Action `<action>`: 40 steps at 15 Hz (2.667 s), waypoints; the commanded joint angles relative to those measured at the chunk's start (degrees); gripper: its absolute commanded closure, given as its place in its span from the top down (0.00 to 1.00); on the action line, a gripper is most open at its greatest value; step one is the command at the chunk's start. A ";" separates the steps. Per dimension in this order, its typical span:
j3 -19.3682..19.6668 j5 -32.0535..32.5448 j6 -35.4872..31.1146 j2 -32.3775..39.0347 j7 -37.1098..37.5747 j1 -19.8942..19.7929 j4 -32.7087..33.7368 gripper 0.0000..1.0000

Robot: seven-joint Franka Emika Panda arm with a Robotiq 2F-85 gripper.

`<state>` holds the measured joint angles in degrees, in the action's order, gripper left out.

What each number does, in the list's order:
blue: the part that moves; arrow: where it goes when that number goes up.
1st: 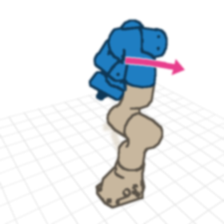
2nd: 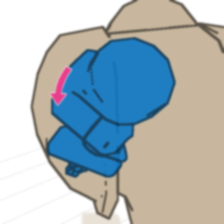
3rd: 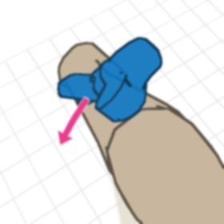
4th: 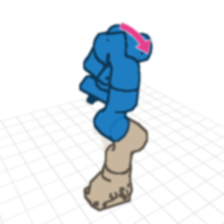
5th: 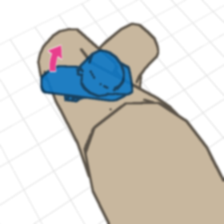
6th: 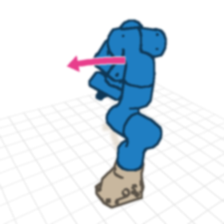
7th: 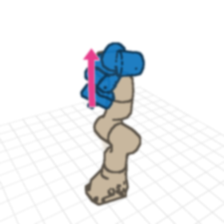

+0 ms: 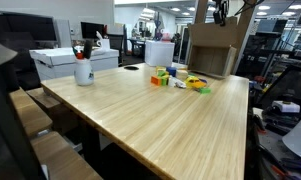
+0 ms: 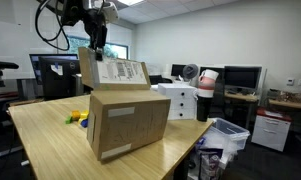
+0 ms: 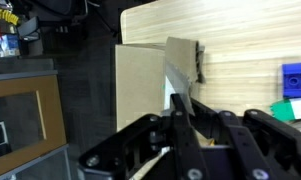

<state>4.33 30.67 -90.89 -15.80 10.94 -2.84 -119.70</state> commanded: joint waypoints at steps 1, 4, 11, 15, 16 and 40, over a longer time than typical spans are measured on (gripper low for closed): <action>1.05 -6.17 3.69 2.02 -5.20 -1.11 4.12 0.05; 2.23 -11.51 6.54 3.42 -7.46 -1.22 7.56 0.05; 3.73 -20.67 11.41 5.73 -10.52 -1.68 13.18 0.05; 4.05 -24.23 13.90 6.86 -11.05 -1.78 15.90 0.05; 4.18 -25.51 14.62 7.13 -10.99 -1.82 16.48 0.05; 4.46 -27.90 16.41 10.60 -8.72 -3.92 19.43 0.93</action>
<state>9.85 2.19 -74.99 -4.51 2.52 -6.65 -100.91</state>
